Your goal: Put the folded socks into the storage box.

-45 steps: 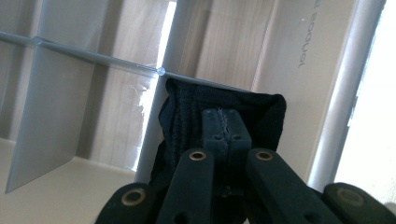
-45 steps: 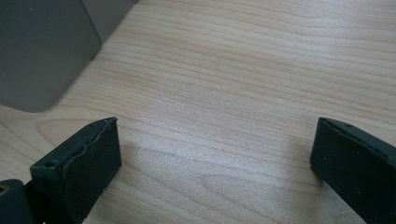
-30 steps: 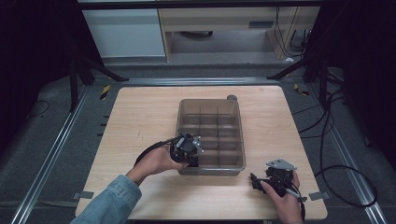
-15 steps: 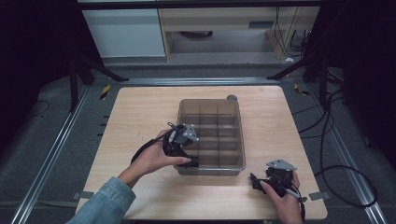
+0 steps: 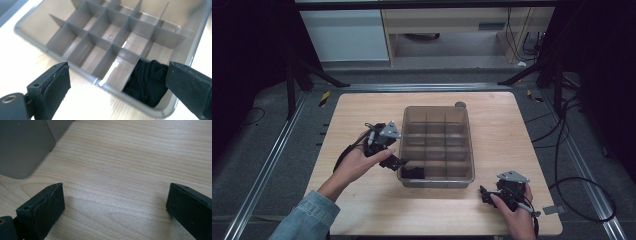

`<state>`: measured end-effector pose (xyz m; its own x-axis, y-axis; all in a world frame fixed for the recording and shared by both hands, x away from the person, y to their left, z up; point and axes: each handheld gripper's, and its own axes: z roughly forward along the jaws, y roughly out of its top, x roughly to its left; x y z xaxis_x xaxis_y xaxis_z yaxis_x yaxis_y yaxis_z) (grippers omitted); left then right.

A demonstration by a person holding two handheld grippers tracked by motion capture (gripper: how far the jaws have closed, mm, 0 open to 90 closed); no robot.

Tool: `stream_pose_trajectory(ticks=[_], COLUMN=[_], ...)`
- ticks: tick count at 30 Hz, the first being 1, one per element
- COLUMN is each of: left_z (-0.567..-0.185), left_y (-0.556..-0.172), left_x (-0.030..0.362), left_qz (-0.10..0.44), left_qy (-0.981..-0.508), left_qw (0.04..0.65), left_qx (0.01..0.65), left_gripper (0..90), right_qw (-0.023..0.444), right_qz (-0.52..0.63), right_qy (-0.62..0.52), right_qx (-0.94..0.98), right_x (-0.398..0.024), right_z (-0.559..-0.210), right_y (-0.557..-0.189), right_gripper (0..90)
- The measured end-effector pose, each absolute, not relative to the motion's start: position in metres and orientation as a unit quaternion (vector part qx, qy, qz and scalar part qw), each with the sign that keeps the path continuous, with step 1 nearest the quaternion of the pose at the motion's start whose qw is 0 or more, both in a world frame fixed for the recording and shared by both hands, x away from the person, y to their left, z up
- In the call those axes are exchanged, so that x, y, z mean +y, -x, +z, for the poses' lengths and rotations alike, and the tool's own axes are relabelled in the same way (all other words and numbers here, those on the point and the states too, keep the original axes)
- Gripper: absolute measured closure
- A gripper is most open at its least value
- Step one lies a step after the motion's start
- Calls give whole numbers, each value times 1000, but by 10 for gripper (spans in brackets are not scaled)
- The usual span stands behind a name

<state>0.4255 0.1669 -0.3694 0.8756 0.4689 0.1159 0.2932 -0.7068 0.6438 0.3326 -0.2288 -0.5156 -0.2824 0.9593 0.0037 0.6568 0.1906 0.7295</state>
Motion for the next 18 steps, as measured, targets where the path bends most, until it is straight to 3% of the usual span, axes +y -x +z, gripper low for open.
stream_pose_trajectory(ticks=[18], left_z=[-400], left_y=[-428], left_x=[248], left_qz=[168], left_qy=[-887], left_qw=[320], left_qx=[288], left_gripper=[54], right_qw=[237], right_qz=[319], right_qy=[-550], right_qx=[734], right_x=[-229], right_z=[-516], right_y=[-333], right_gripper=[21])
